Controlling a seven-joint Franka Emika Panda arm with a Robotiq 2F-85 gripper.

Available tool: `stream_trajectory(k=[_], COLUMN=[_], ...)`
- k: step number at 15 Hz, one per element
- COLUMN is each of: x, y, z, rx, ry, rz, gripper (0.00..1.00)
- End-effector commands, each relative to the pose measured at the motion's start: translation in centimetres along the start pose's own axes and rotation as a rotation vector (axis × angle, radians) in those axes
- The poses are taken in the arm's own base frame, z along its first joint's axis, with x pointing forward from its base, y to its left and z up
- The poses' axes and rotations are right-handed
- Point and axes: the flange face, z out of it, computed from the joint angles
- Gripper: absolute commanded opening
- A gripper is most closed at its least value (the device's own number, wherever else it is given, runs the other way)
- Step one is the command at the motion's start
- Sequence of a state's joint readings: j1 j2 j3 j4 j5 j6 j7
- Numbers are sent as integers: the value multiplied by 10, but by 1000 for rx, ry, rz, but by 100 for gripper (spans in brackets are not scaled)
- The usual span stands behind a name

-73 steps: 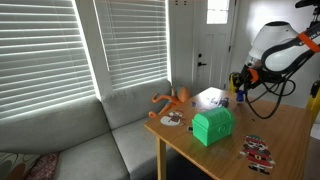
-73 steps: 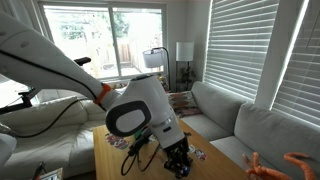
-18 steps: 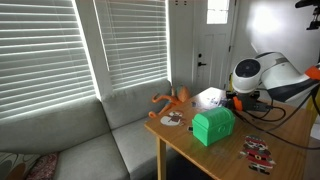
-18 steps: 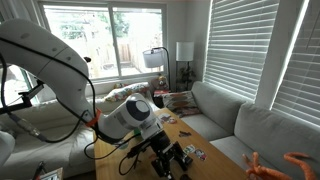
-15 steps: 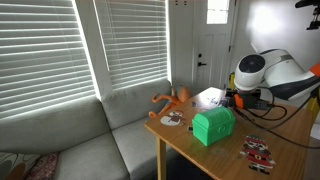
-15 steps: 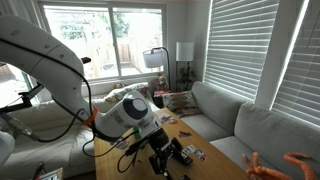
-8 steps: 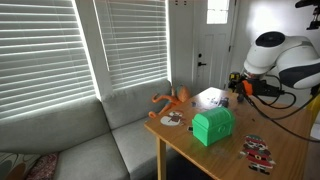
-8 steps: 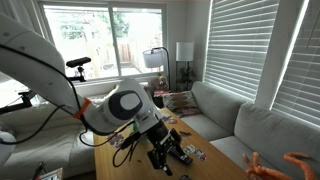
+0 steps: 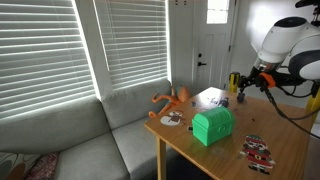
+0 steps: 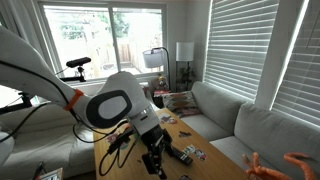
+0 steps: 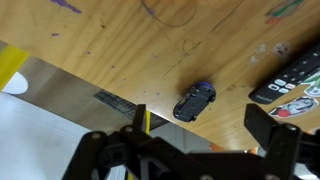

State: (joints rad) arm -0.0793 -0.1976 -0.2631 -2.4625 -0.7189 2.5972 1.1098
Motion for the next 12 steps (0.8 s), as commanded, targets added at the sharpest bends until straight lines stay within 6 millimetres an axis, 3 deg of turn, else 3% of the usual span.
stream_trajectory(k=[1, 7, 12], x=[28, 68, 71], y=[29, 59, 62], z=[-37, -73, -69], rx=[-6, -55, -59], ry=[-53, -65, -46], rz=[-71, -130, -135], gripper=[100, 100, 100])
